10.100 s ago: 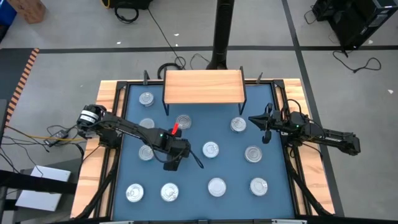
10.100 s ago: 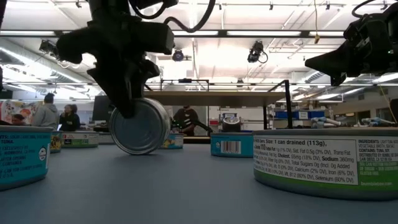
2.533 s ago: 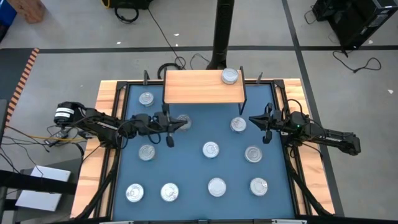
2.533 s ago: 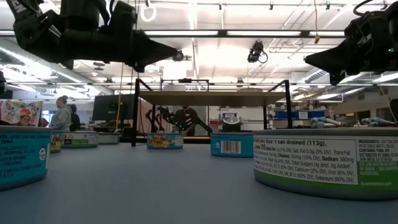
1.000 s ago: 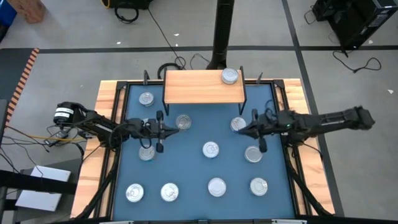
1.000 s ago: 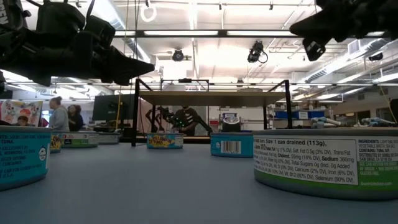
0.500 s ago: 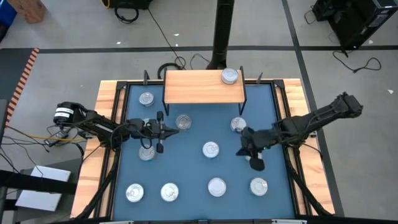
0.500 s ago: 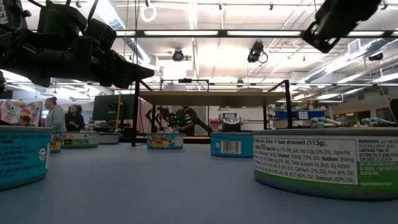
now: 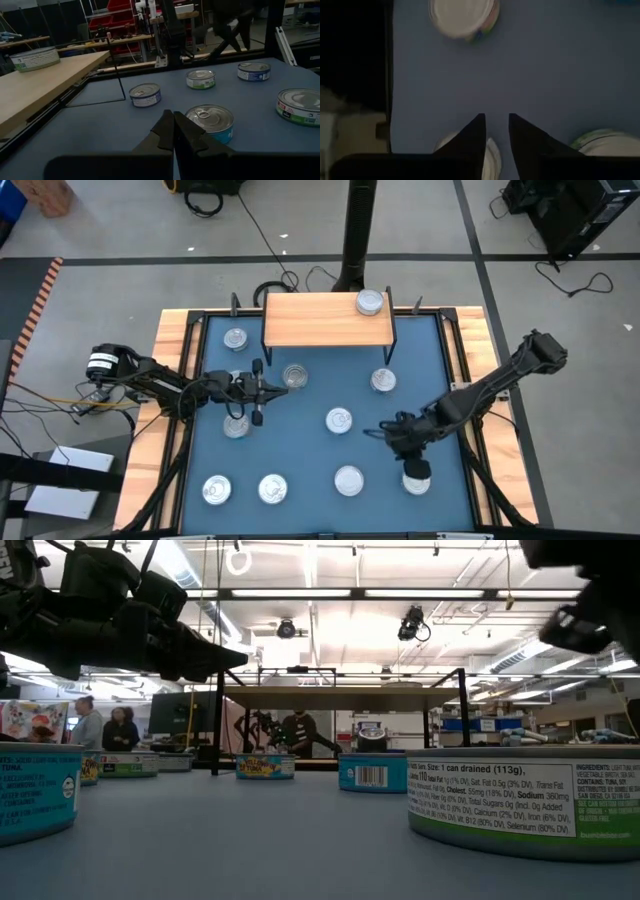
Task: Stack canned seafood by type on shelf
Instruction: Put the blue tuna can on the shelf
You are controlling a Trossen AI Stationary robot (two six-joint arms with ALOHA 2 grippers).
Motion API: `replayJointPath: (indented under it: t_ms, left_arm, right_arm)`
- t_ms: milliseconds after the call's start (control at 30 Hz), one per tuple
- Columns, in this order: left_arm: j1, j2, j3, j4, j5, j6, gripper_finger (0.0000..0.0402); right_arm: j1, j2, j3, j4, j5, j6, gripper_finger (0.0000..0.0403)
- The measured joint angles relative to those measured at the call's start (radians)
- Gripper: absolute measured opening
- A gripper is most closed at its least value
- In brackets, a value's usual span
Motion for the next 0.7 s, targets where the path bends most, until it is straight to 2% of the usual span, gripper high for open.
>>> replayJointPath:
  t_ms: [200, 333, 700]
  left_arm:
    - [0.000, 0.000, 0.000, 0.003, -0.015, 0.004, 0.0005]
    - [0.000, 0.000, 0.000, 0.003, -0.025, 0.005, 0.0005]
    - [0.000, 0.000, 0.000, 0.003, -0.025, 0.003, 0.0005]
  right_arm:
    - [0.058, 0.096, 0.000, -0.087, -0.130, -0.001, 0.0106]
    - [0.078, 0.144, 0.000, -0.129, -0.180, -0.012, 0.0104]
    - [0.079, 0.200, 0.000, -0.125, -0.102, -0.047, 0.0103]
